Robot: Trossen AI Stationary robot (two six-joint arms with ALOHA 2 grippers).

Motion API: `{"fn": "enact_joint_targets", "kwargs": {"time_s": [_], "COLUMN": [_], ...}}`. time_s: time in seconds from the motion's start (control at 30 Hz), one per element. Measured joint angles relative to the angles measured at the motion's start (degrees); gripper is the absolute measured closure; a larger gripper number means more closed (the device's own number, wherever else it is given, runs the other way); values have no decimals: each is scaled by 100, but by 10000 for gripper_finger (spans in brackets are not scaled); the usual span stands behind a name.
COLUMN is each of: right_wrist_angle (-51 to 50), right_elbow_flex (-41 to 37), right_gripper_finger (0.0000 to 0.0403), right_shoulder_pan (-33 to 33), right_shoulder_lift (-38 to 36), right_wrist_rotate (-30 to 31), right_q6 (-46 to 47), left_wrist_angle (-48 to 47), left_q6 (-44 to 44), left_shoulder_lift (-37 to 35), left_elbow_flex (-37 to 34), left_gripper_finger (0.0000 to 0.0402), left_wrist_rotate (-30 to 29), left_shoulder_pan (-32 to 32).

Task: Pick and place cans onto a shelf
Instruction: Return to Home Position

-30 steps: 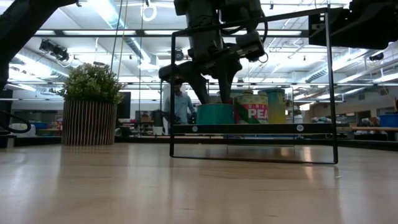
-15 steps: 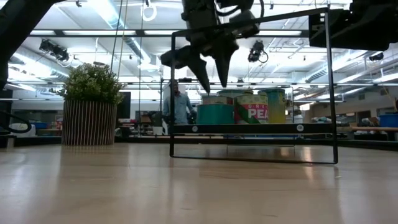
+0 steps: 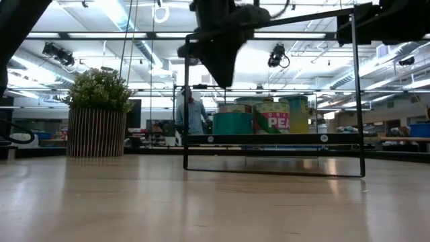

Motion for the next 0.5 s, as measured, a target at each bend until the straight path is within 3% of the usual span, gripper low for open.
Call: {"fn": "enact_joint_targets", "kwargs": {"time_s": [0.2, 0.5], "right_wrist_angle": [-244, -589], "right_elbow_flex": [0, 0], "right_gripper_finger": [270, 270], "right_shoulder_pan": [2, 2], "right_shoulder_lift": [-517, -1309], "right_wrist_rotate": [-25, -45], "right_q6": [300, 605], "left_wrist_angle": [-220, -223], "left_q6": [177, 1228], "left_shoulder_lift": [-402, -1007], "left_elbow_flex": [6, 4], "left_gripper_finger": [392, 398], "left_wrist_rotate": [-820, -1475], "left_shoulder_pan": [-129, -306]}}
